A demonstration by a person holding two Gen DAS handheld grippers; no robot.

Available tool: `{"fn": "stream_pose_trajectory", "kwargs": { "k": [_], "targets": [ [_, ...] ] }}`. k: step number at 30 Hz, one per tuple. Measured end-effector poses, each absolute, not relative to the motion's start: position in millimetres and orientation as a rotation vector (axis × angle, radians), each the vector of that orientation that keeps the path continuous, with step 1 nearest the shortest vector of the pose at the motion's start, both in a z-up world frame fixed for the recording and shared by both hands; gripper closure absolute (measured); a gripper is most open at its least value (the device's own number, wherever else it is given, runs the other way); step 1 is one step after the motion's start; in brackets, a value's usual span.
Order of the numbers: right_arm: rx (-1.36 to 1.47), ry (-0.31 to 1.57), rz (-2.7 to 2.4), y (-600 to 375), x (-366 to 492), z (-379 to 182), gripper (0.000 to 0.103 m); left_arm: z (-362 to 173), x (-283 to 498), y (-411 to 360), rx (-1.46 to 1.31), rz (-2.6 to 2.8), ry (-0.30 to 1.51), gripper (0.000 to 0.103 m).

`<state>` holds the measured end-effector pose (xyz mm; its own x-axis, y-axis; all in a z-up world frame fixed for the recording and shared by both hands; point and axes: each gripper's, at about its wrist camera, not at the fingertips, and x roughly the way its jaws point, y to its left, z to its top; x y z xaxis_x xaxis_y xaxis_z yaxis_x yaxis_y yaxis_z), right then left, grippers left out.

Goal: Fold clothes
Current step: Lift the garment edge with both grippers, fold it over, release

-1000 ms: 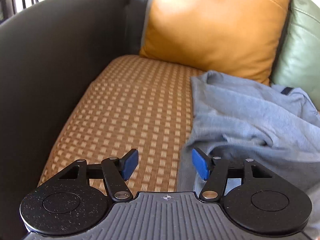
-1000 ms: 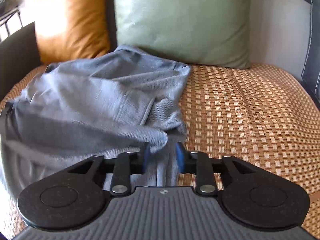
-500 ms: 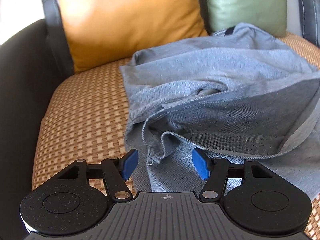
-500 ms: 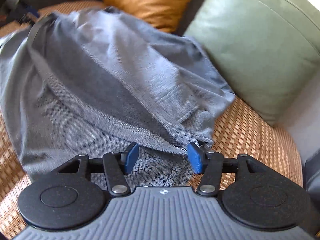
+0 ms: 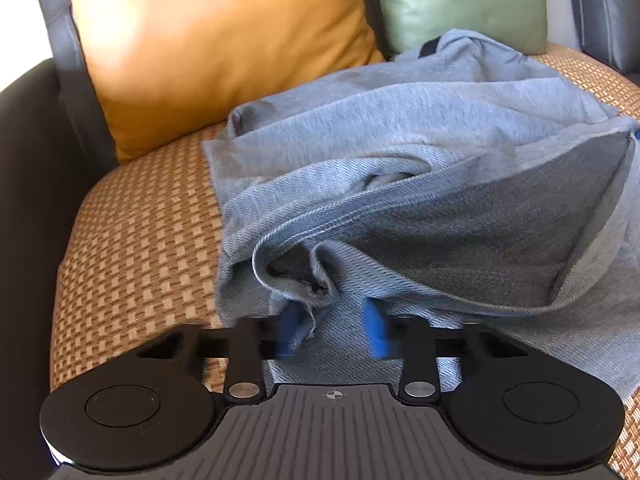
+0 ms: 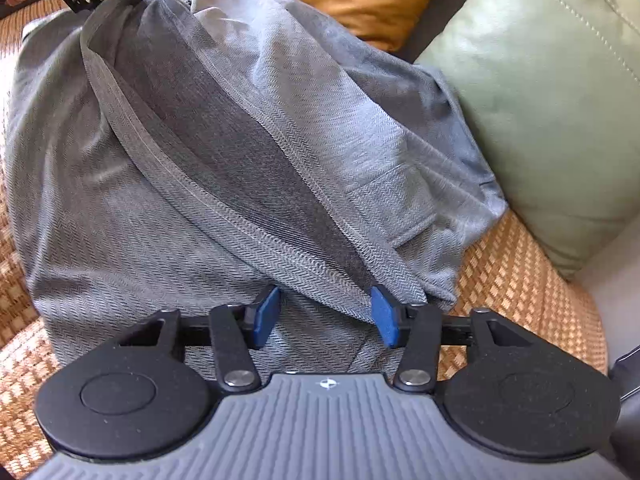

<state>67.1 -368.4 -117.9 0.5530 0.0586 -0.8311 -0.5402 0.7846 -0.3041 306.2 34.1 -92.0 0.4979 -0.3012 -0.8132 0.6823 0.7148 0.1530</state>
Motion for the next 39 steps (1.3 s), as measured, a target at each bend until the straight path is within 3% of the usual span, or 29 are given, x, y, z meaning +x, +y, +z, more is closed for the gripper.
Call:
{"fn": "stream_pose_trajectory", "kwargs": {
  "k": [3,5,12,14,16,17,18,30,33,34,35,36,37,39],
  "targets": [
    [-0.607,0.910,0.383,-367.1,64.4,-114.0,0.054,-91.3,306.8,33.6,0.497,-0.634,0.851,0.055],
    [-0.613,0.895,0.383,-367.0,63.8,-111.1,0.054,-90.8,307.2,33.2,0.496,-0.639,0.845,0.042],
    [-0.632,0.901,0.395,-364.0,71.0,-114.3,0.054,-94.5,312.3,22.6,0.522,-0.629,0.834,0.042],
    [-0.614,0.909,0.409,-365.0,74.1,-114.6,0.059,-97.5,315.7,21.3,0.504,-0.636,0.844,0.096],
    [-0.578,0.935,0.424,-367.7,77.1,-113.6,0.080,-98.6,316.4,20.9,0.498,-0.638,0.840,0.099],
    [-0.564,0.949,0.428,-368.7,78.7,-113.1,0.095,-99.1,316.7,20.7,0.494,-0.639,0.838,0.100],
    [-0.550,0.955,0.429,-369.9,79.9,-111.8,0.099,-97.3,315.9,21.9,0.487,-0.639,0.826,0.100],
    [-0.089,0.966,0.241,-420.9,122.8,-106.1,0.100,-100.1,342.7,41.5,0.322,-0.529,0.869,0.100],
    [0.041,0.986,0.149,-436.2,132.1,-119.7,0.098,-109.7,347.0,40.8,0.301,-0.503,0.890,0.088],
    [0.086,0.993,0.128,-440.5,134.1,-124.0,0.098,-110.4,346.9,40.4,0.302,-0.491,0.885,0.064],
    [0.132,0.987,0.110,-444.7,133.7,-126.0,0.097,-109.9,347.1,40.2,0.308,-0.475,0.884,0.051],
    [0.178,0.977,0.093,-448.9,132.8,-127.3,0.094,-108.5,347.8,43.1,0.314,-0.457,0.881,0.043],
    [0.219,0.958,0.070,-454.4,129.2,-125.4,0.090,-107.1,348.5,46.2,0.319,-0.439,0.880,0.042],
    [0.299,0.915,0.021,-466.2,120.8,-119.8,0.070,-99.3,348.9,62.5,0.286,-0.408,0.891,0.042]
  ]
}}
